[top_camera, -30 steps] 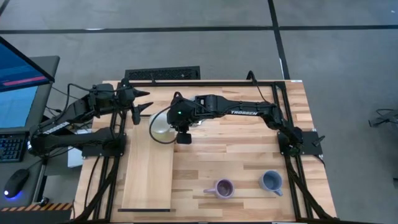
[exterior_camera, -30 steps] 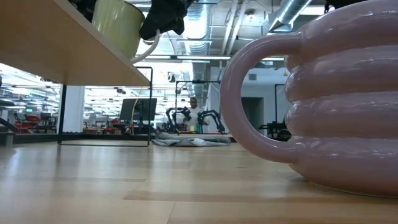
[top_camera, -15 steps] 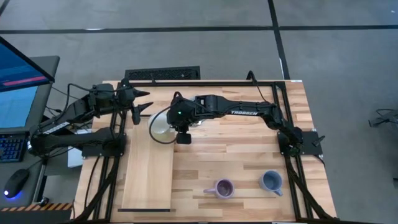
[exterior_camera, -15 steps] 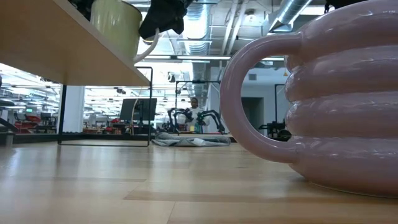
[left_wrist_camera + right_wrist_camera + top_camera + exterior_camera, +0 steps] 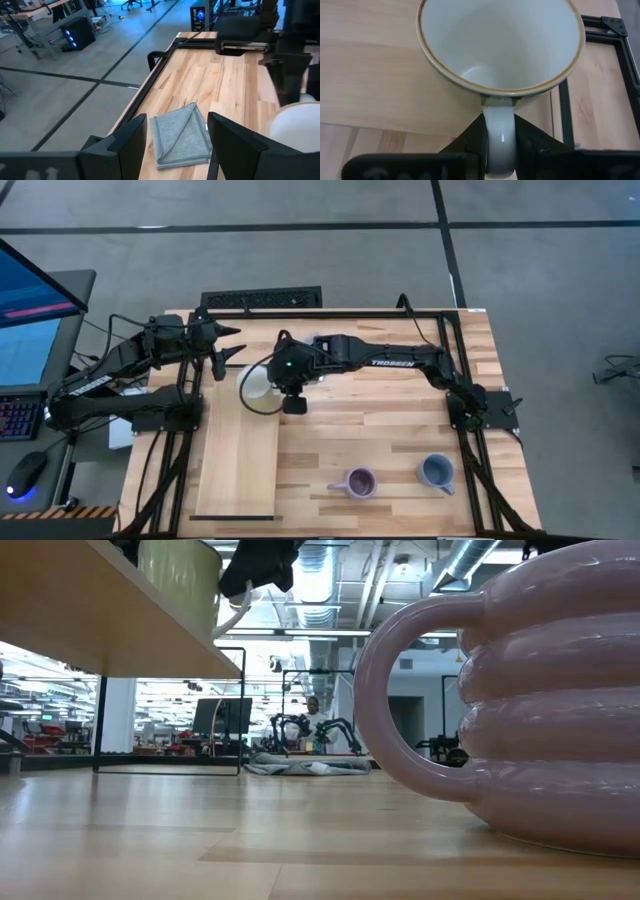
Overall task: Stack small to large cups/mugs on shelf
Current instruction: Put the yellow mug on the shelf
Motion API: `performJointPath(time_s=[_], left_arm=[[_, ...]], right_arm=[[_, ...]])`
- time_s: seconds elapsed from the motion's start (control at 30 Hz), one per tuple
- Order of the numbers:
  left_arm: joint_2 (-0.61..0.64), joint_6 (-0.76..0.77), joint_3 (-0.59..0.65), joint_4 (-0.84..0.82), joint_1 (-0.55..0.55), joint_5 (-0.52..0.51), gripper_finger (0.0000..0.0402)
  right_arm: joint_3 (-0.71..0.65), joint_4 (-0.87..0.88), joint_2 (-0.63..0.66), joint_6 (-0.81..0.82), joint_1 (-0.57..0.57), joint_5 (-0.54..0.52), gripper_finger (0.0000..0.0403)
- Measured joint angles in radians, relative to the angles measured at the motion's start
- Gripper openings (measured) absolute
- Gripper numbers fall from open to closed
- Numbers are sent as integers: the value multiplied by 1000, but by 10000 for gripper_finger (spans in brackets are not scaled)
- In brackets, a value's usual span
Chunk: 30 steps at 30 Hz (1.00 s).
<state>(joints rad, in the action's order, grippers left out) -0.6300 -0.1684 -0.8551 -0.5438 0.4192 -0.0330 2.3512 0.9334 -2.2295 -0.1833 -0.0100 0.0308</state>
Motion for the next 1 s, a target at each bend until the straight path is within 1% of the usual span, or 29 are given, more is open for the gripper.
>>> performJointPath(time_s=[0.13, 0.37, 1.0], left_arm=[[0, 0, 0, 0, 0, 0, 203], [0, 0, 0, 0, 0, 0, 203], [0, 0, 0, -5, 0, 0, 203]], right_arm=[[0, 0, 0, 2, -5, 1, 87], [0, -5, 0, 59, -4, 1, 87], [0, 6, 0, 62, -4, -1, 87]])
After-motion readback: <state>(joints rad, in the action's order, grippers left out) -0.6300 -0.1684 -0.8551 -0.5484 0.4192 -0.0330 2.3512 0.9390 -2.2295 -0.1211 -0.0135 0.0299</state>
